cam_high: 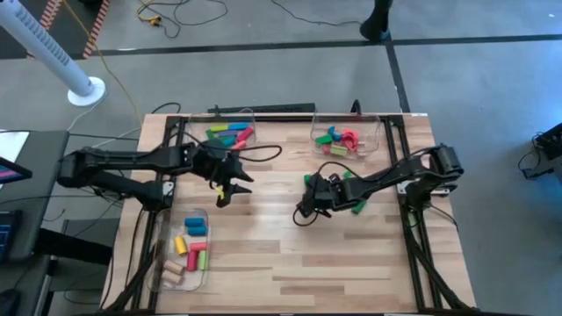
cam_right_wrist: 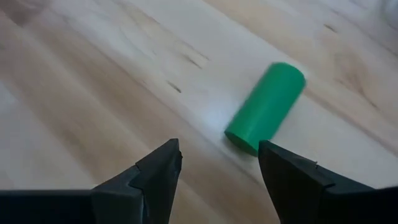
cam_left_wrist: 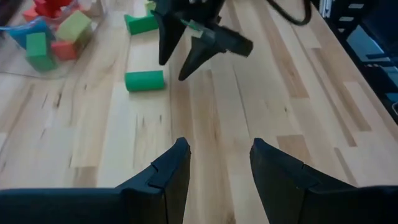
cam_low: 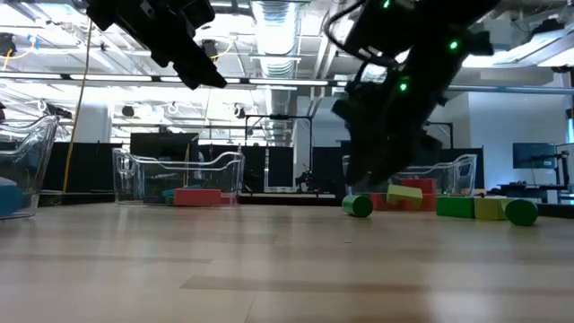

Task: Sort blocks by size
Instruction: Put the green cylindrical block into the bottom left transparent bin

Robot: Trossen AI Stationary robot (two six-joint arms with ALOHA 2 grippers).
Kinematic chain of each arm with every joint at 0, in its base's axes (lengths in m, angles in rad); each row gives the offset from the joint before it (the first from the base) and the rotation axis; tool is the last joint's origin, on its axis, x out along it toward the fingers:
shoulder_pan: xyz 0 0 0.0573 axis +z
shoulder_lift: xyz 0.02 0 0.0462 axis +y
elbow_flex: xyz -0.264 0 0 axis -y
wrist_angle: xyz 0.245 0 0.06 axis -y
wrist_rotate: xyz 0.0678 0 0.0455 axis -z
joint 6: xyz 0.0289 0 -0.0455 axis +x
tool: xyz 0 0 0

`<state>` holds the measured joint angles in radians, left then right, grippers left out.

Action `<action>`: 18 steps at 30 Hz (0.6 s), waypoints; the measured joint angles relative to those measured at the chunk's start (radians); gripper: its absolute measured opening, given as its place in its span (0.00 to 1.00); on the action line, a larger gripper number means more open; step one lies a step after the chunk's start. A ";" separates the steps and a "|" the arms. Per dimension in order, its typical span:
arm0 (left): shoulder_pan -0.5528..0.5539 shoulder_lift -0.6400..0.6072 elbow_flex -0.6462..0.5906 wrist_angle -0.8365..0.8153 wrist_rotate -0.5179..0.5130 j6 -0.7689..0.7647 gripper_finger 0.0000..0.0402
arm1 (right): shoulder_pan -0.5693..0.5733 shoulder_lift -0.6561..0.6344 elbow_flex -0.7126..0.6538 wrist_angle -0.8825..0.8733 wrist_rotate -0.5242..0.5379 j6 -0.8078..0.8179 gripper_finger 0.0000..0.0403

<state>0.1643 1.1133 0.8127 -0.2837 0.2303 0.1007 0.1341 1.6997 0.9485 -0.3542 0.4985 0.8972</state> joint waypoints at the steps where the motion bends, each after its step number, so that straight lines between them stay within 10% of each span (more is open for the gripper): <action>1: -0.005 0.005 0.000 0.004 -0.005 -0.002 0.39 | -0.008 0.014 0.001 0.000 -0.001 0.007 0.62; 18: -0.013 0.051 0.000 0.011 -0.011 0.007 0.39 | -0.077 0.135 0.004 0.007 0.004 0.014 0.60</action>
<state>0.1509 1.1641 0.8124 -0.2727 0.2195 0.1078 0.0570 1.8347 0.9524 -0.3473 0.5028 0.9115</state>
